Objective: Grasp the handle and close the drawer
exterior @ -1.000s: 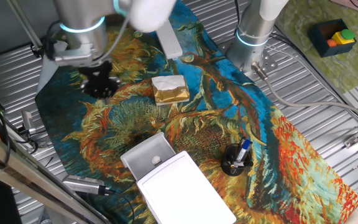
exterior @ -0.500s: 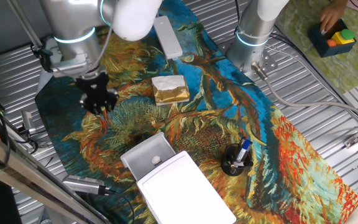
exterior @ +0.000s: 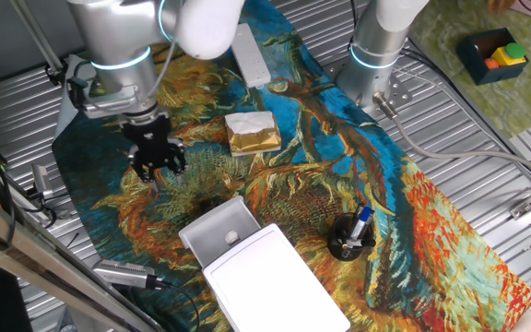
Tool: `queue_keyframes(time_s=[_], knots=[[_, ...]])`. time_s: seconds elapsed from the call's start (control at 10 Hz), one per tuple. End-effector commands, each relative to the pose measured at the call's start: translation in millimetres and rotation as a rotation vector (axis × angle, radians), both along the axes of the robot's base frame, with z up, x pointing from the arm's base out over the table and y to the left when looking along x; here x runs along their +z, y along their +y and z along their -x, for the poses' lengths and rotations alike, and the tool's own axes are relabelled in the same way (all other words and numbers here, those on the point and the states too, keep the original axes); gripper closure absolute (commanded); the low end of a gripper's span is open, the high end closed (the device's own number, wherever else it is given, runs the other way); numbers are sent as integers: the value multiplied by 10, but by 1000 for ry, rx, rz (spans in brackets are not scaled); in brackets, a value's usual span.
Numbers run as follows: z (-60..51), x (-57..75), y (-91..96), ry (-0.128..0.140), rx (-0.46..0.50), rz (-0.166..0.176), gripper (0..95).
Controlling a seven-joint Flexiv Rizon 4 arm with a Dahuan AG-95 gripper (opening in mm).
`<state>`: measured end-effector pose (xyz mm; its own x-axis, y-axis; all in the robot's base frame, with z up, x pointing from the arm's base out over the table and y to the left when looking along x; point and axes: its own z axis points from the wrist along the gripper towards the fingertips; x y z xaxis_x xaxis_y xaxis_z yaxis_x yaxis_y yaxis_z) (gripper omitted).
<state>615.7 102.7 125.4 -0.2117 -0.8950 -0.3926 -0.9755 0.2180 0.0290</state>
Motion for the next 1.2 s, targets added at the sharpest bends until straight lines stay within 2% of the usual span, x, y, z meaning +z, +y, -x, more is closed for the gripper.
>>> queue_keyframes(time_s=[0.1,0.3,0.4,0.7,1.2], knots=[[55,-75,-1,-9,-7,1,380],[139,-173,2,-19,-9,-4,380],[151,-209,-2,-20,-7,-14,380],[174,-330,3,-26,-10,-13,380],[198,-359,-9,-33,26,8,380]])
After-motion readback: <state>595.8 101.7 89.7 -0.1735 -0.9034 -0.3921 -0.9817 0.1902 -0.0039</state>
